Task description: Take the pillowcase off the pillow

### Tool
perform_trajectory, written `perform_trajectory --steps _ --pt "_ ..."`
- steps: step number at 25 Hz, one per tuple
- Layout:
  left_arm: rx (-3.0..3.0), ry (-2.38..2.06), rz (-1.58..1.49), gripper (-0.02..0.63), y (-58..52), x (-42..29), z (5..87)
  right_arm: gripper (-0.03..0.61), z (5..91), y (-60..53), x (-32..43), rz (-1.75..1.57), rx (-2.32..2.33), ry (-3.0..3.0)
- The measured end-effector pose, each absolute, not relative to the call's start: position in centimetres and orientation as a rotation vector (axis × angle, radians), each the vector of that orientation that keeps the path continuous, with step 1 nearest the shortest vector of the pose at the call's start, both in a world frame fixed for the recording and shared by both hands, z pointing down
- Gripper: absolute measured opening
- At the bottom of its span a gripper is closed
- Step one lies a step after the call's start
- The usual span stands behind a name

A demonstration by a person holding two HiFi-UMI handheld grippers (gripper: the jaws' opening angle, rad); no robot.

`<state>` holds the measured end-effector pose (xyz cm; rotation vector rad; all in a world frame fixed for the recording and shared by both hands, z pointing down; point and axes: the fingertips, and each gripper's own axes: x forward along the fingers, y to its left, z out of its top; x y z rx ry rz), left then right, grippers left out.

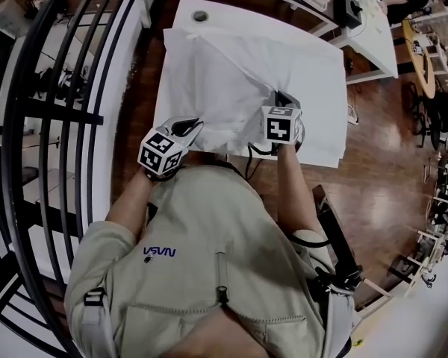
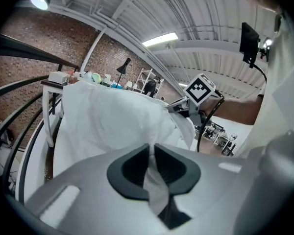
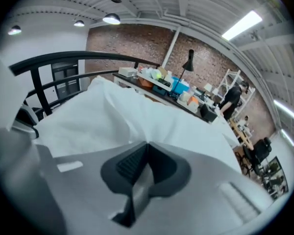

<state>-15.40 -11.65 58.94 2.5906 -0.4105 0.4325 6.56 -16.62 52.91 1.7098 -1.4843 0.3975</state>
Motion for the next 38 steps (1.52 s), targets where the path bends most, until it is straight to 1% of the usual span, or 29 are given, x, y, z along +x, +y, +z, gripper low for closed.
perform_trajectory --steps 4,9,10,12,15,18,20,23,26,30,34,36,38 --pt "2.570 -0.435 0.461 0.052 -12.1 -14.5 60.1 0.009 53.7 -16.9 5.9 0.339 1.680 -1.498" --pt "2.585 -0.466 0.492 0.127 -12.6 -14.1 58.6 0.013 52.8 -17.1 4.4 0.376 1.625 -1.645" --pt "2.588 -0.480 0.487 0.133 -12.7 -14.3 58.0 0.020 52.6 -17.1 3.8 0.409 1.612 -1.696" --pt "2.591 -0.520 0.459 0.133 -12.9 -14.7 56.6 0.060 51.6 -17.2 2.3 0.473 1.564 -1.833" --pt "2.562 -0.604 0.405 0.132 -13.4 -15.7 54.3 0.104 48.3 -17.3 -0.9 0.519 1.432 -2.128" --pt "2.494 -0.739 0.361 0.135 -15.1 -16.8 53.2 0.104 45.0 -17.9 -2.5 0.497 1.327 -2.339" --pt "2.447 -0.829 0.355 0.152 -16.9 -17.3 53.2 0.104 44.1 -19.1 -2.0 0.492 1.316 -2.395" --pt "2.412 -0.902 0.373 0.201 -19.1 -16.8 53.1 0.104 44.4 -20.6 -0.8 0.521 1.320 -2.424" --pt "2.433 -0.911 0.392 0.222 -21.0 -15.4 52.7 0.104 45.2 -22.5 -0.5 0.554 1.331 -2.414" --pt "2.434 -0.862 0.406 0.253 -24.3 -14.0 53.5 0.104 45.5 -25.7 -2.2 0.529 1.311 -2.367" --pt "2.387 -0.820 0.388 0.270 -28.4 -13.7 55.0 0.104 45.7 -29.2 -4.8 0.476 1.262 -2.291" --pt "2.340 -0.780 0.377 0.290 -30.3 -13.0 56.4 0.106 46.4 -31.4 -5.3 0.470 1.267 -2.223" --pt "2.292 -0.729 0.371 0.327 -31.4 -11.8 58.0 0.108 47.6 -33.4 -5.2 0.474 1.287 -2.135"
